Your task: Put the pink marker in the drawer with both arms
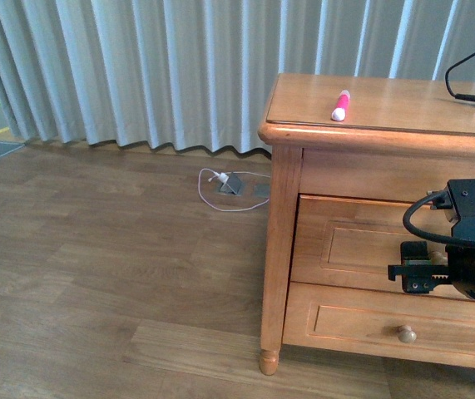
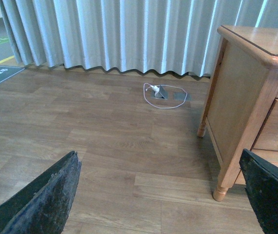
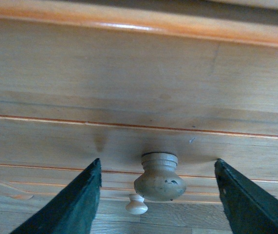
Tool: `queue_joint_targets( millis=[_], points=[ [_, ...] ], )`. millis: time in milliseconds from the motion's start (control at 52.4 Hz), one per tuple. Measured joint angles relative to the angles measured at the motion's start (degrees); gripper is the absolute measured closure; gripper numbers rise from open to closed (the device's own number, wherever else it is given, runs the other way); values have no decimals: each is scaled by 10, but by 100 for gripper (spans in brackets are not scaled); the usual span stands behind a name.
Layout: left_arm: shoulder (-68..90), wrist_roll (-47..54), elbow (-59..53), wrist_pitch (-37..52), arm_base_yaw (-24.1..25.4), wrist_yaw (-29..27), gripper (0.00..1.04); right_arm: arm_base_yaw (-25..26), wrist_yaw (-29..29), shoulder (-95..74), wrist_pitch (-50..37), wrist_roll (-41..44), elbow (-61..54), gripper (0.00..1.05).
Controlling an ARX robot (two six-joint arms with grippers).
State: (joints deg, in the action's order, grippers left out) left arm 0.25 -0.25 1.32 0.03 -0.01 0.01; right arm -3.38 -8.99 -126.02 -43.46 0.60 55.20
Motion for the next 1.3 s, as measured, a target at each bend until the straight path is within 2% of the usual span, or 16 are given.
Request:
queue_joint_targets(
  millis=[229, 305, 534, 706, 972, 1125, 1297],
  points=[
    [0, 0, 0, 0, 0, 0, 6, 0, 1, 0, 10, -1, 5, 76],
    [0, 0, 0, 0, 0, 0, 6, 1, 5, 0, 18, -6, 5, 82],
    [0, 0, 0, 0, 0, 0, 6, 2, 16, 16, 54, -25, 6, 82],
    [0, 0, 0, 0, 0, 0, 6, 2, 33, 55, 75, -40, -37, 82],
    [0, 0, 0, 0, 0, 0, 6, 6, 101, 224, 84, -50, -251, 84],
    [0, 0, 0, 0, 0, 0, 6, 6, 122, 303, 85, -50, -348, 84],
    [0, 0, 0, 0, 0, 0, 6, 5, 132, 374, 97, -61, -401, 58]
  ],
)
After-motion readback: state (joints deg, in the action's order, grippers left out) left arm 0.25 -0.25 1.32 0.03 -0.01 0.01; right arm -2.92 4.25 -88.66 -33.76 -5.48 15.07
